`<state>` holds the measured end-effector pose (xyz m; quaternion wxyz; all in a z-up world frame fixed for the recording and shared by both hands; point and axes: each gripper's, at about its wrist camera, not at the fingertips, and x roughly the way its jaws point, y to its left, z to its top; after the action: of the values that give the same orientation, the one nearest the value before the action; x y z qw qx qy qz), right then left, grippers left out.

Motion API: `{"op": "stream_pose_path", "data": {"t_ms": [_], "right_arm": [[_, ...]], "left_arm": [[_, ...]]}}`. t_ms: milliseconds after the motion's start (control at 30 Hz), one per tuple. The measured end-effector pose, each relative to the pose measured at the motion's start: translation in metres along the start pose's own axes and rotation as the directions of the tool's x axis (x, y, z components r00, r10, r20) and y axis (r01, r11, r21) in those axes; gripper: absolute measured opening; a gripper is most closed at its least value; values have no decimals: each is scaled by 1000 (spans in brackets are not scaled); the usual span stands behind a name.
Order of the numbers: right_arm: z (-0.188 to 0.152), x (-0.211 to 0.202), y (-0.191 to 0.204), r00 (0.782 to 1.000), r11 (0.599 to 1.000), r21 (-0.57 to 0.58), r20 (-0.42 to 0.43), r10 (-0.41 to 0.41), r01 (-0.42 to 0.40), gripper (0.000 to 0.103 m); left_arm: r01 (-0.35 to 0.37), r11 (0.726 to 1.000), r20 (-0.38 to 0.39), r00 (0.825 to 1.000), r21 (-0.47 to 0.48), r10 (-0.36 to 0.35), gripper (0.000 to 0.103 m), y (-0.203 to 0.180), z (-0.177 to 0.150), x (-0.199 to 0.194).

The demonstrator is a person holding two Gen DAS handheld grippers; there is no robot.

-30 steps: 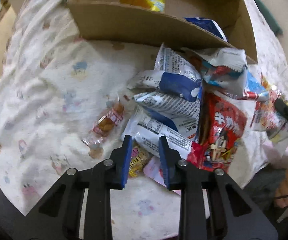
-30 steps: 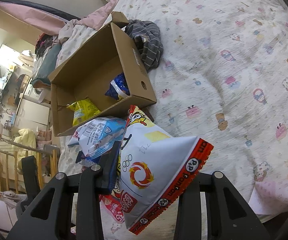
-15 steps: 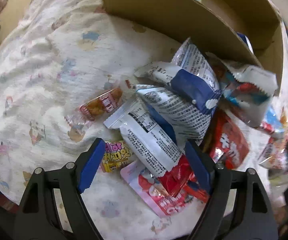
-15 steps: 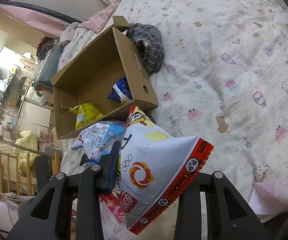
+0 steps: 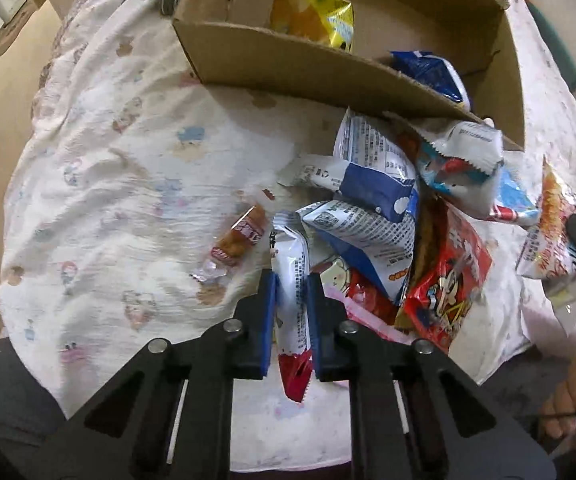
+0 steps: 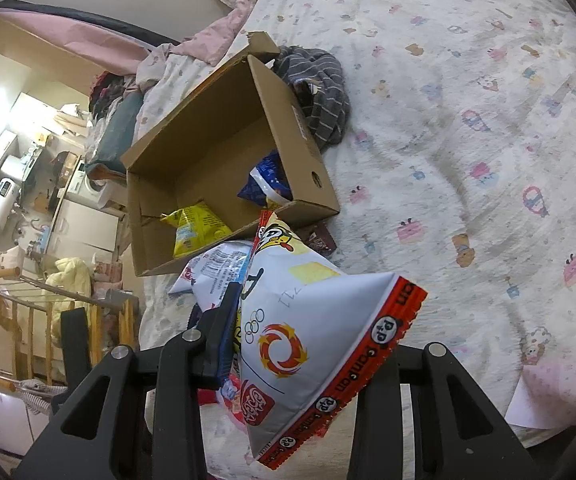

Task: Organize snacks
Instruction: 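Grasp the white-and-red chip bag with the right tool while the left tool grasps a white bar, then carry the white chip bag and white bar over the box with both tools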

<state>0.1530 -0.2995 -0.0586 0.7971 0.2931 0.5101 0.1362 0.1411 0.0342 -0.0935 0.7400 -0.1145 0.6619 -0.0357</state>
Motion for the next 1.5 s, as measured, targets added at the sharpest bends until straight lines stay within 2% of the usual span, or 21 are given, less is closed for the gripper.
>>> {"op": "stream_pose_path", "data": {"t_ms": [200, 333, 467, 600, 833, 1067, 1167, 1300, 1500], "right_arm": [[-1, 0, 2, 1000, 1000, -1, 0, 0, 0, 37], [-2, -5, 3, 1000, 1000, -6, 21, 2, -2, 38], [-2, -21, 11, 996, 998, -43, 81, 44, -41, 37], [3, -32, 26, 991, 993, -87, 103, 88, -79, 37], [26, -28, 53, 988, 987, -132, 109, 110, -95, 37], [57, -11, 79, 989, 981, -177, 103, 102, -82, 38], [71, 0, 90, 991, 978, -197, 97, 90, -70, 37], [87, 19, 101, 994, 974, -220, 79, 74, -55, 38], [99, 50, 109, 996, 956, -290, 65, 64, -42, 37]], "left_arm": [[-13, 999, 48, 999, 37, 11, 11, -5, -9, -30], [-36, 998, 115, 993, 53, 29, 11, -14, -12, -50], [-28, 998, 206, 978, 53, 17, 11, -20, -16, -78], [-12, 998, 288, 957, 55, -4, 11, -26, -3, -105], [-35, 996, 360, 933, 84, 3, 11, -44, 35, -121], [-54, 994, 376, 926, 96, 14, 11, -45, 74, -115], [-84, 991, 393, 919, 104, 36, 11, -48, 90, -111], [-81, 992, 387, 921, 93, 39, 11, -47, 107, -100], [-162, 978, 435, 896, 131, 90, 11, -54, 117, -77]]}}
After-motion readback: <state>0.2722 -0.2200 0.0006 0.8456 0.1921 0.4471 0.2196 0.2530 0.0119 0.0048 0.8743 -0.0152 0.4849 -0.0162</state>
